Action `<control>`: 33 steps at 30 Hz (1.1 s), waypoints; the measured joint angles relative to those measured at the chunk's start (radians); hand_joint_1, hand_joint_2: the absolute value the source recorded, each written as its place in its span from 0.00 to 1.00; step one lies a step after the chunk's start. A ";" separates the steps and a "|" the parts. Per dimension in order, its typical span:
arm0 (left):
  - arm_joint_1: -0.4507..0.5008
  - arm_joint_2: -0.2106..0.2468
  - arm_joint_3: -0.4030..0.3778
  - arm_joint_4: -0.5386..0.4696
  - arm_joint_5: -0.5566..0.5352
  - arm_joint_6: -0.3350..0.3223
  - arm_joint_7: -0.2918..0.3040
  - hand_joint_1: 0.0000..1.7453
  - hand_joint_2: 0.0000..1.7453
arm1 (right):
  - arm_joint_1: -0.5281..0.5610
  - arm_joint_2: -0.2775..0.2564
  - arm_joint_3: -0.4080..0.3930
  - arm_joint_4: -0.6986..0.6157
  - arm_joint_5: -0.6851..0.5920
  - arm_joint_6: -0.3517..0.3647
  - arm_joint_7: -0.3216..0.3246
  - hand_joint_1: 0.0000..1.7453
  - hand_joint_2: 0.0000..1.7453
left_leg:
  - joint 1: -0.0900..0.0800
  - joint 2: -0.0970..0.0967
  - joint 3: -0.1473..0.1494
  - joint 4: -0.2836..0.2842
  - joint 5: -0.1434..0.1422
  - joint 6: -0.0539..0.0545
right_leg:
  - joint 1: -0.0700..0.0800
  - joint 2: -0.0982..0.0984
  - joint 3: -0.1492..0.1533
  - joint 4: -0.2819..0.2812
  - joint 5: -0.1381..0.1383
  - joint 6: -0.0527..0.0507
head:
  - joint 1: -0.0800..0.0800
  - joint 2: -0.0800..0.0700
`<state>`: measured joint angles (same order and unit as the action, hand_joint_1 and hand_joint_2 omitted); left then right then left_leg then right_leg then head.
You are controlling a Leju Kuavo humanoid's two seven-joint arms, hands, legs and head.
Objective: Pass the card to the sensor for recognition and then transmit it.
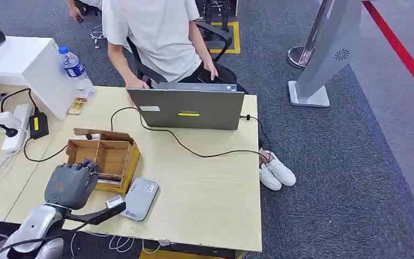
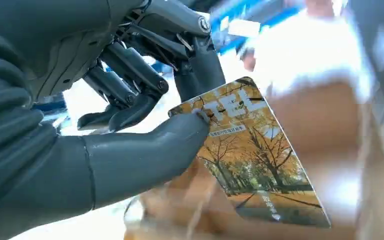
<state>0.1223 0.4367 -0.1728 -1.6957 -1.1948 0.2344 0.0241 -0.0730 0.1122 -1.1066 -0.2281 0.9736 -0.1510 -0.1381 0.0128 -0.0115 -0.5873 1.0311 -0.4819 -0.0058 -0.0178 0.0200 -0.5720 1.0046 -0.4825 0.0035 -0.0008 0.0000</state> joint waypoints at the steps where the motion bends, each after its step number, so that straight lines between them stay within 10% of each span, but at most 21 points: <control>1: 0.022 0.011 0.001 -0.048 0.001 0.026 -0.012 1.00 1.00 | 0.000 0.000 -0.005 0.000 -0.002 -0.002 -0.002 0.00 1.00 | 0.000 0.000 0.000 0.000 0.000 0.000 | 0.000 0.000 0.000 0.000 0.000 0.000 | 0.000 0.000; 7: 0.133 0.074 0.046 -0.303 0.024 0.151 -0.070 1.00 1.00 | 0.004 0.000 -0.026 -0.001 -0.013 -0.005 -0.006 0.00 1.00 | 0.000 0.000 0.000 0.000 -0.001 0.000 | 0.000 0.000 0.000 0.000 -0.001 0.000 | 0.000 0.000; 20: 0.182 0.106 0.120 -0.483 0.153 0.265 -0.205 1.00 1.00 | 0.004 0.000 -0.047 -0.001 -0.009 -0.006 -0.012 0.00 1.00 | 0.000 -0.002 0.001 0.000 0.000 0.000 | 0.000 -0.002 0.000 0.000 0.000 0.000 | 0.000 0.000; 25: -0.181 0.078 0.100 -0.365 0.167 0.038 -0.088 1.00 1.00 | -0.008 0.000 -0.036 0.000 0.053 0.003 -0.007 0.00 1.00 | 0.000 -0.018 -0.001 0.000 0.007 0.001 | 0.000 -0.018 -0.002 -0.001 0.000 0.000 | 0.000 0.000; 33: -0.700 -0.059 0.018 0.182 0.063 0.165 -0.017 1.00 1.00 | -0.044 0.000 0.022 0.001 0.134 0.011 0.033 0.00 1.00 | 0.000 -0.006 -0.003 0.000 0.014 0.000 | 0.000 -0.006 -0.003 0.000 0.013 0.001 | 0.000 0.000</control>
<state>-0.5775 0.3780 -0.1553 -1.5135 -1.1315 0.3990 0.0073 -0.1169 0.1125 -1.0841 -0.2270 1.1074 -0.1396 -0.1049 0.0125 -0.0173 -0.5902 1.0315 -0.4684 -0.0062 -0.0181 0.0141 -0.5748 1.0045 -0.4699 0.0042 -0.0004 0.0000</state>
